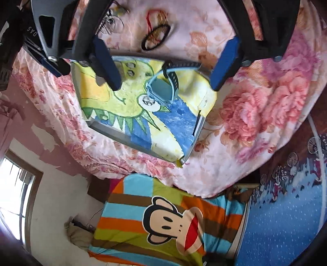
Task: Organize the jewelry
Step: 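Open both tools to release the watch and clip onto the drawing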
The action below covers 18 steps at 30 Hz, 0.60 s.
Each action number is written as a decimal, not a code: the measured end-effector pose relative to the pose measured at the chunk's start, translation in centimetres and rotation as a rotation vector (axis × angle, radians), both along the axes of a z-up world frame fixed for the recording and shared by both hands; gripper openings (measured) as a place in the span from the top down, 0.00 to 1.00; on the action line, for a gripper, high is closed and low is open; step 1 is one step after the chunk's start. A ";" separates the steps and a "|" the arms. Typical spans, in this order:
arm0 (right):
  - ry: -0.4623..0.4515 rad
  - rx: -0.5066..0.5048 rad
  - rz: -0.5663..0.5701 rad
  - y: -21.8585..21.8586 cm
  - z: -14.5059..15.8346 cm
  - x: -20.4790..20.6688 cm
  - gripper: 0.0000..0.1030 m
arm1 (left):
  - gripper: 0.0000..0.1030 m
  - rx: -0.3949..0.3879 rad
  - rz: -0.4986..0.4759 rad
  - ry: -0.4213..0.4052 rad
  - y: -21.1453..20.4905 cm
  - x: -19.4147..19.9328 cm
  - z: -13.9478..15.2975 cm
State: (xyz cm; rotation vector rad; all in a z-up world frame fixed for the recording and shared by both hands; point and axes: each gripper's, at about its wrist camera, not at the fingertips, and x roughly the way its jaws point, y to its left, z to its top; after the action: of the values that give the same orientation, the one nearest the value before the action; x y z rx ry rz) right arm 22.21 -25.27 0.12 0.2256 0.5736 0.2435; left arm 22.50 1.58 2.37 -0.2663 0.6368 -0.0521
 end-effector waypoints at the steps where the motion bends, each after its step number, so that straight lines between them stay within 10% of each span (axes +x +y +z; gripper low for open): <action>1: -0.015 0.001 -0.004 -0.3 0.5 -0.9 0.25 | 0.08 -0.001 0.005 -0.011 0.1 -0.7 0.3; 8: -0.118 -0.012 -0.021 -1.7 3.7 -6.8 0.02 | 0.01 0.013 0.003 -0.106 -0.1 -6.6 3.1; 18: -0.244 -0.096 -0.029 -1.8 7.3 -14.7 0.01 | 0.00 0.099 0.011 -0.180 -0.5 -14.0 5.6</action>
State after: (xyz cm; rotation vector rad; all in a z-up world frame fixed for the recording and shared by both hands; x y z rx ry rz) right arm 7.46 -27.09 7.40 0.1089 0.3386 0.2110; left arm 8.50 1.06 8.02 -0.1676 0.4574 -0.0334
